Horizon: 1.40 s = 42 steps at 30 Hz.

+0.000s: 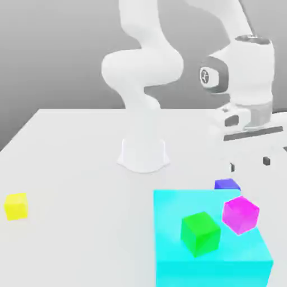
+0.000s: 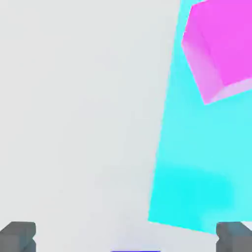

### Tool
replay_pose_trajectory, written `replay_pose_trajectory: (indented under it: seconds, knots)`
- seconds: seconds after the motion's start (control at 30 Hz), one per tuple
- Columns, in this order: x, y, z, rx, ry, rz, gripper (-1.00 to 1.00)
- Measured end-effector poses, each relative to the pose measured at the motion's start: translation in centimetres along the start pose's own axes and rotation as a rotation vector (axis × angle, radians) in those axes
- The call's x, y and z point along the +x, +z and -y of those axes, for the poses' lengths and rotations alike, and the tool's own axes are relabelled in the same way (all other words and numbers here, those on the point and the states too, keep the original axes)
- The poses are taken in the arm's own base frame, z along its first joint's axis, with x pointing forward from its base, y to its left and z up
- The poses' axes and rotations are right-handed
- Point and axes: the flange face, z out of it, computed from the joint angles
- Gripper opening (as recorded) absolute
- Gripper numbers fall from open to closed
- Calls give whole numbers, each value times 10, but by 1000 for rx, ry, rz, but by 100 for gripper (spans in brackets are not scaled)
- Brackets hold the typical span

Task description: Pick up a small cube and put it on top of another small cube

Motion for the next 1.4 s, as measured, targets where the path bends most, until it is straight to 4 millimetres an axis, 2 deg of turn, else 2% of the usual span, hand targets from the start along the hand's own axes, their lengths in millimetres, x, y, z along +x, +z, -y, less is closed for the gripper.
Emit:
replay_pose_trajectory:
  seconds: [0.07, 0.13, 0.5, 0.53, 0.77, 0.97, 1.2, 1.3, 1.4]
  knots:
    - [-21, 22, -17, -48, -15, 3, 0]
    - [-29, 36, -25, -69, -23, 5, 0]
    - [-33, 95, -31, -73, -26, 8, 0]
    - [-33, 99, -33, -75, -25, 7, -100]
    - [-33, 100, -33, -73, -26, 6, -100]
    - [-32, 70, -26, -69, -28, 9, -100]
    - [-31, 37, -27, -75, -18, 2, -100]
    - [-19, 33, -16, -61, 2, -22, -100]
    - [-15, 20, 7, -9, -115, -63, -100]
